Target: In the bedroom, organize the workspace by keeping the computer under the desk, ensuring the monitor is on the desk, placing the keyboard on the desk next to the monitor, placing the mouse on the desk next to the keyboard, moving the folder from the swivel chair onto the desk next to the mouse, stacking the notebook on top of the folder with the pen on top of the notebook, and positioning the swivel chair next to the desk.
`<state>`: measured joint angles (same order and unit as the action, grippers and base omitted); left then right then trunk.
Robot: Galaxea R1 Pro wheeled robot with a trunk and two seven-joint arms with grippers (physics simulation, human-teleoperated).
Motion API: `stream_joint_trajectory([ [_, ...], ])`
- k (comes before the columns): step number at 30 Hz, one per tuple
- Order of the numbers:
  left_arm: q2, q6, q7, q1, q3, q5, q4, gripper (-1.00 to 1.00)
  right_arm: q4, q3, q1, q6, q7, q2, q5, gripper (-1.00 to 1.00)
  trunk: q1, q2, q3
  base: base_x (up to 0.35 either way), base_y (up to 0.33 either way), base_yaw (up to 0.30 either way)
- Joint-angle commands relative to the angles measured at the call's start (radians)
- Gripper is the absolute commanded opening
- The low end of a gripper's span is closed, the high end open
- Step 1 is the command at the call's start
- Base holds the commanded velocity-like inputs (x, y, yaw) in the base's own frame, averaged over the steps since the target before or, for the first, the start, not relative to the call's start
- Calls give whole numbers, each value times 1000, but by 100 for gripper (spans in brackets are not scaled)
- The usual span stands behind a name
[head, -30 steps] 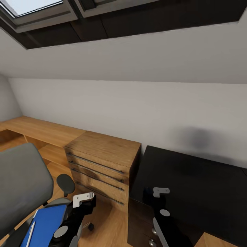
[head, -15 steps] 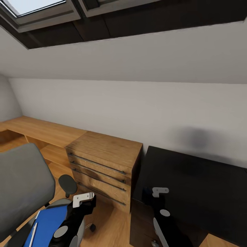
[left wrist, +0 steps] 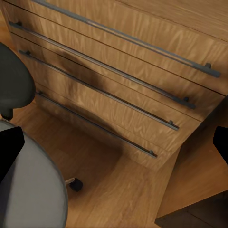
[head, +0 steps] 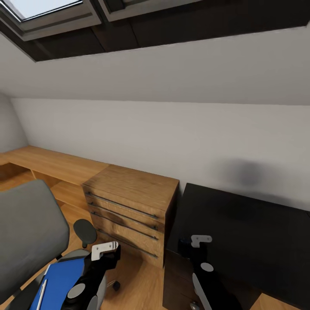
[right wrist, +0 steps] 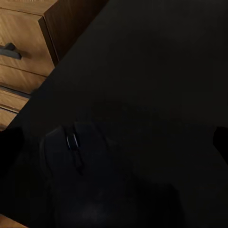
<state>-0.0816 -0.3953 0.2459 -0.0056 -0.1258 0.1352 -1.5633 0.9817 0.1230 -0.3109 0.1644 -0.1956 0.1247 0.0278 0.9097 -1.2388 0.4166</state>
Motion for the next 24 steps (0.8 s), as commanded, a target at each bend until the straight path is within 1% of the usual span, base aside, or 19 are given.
stream_joint_trajectory([
  [1, 0, -4, 9, -1, -2, 11, -1, 100, 2, 3, -1, 6, -7, 0, 3, 100, 0, -1, 1, 0, 0, 0],
  [10, 0, -4, 10, -1, -2, 9, -1, 100, 5, 3, -1, 6, -8, 0, 1, 100, 0, -1, 1, 0, 0, 0],
  [13, 0, -3, 10, -1, -3, 8, -2, 100, 29, 3, 2, 6, -9, -1, 1, 100, 0, -1, 1, 0, 0, 0],
  [18, 0, -2, 10, 0, -4, 8, -2, 100, 96, 3, 5, 17, -11, -2, 5, 100, -19, 34, -15, 0, 0, 0],
  [24, -1, -2, 10, 0, -5, 7, -2, 100, 118, 1, 11, 22, -15, -2, 7, 100, -42, 76, -33, 0, 0, 0],
])
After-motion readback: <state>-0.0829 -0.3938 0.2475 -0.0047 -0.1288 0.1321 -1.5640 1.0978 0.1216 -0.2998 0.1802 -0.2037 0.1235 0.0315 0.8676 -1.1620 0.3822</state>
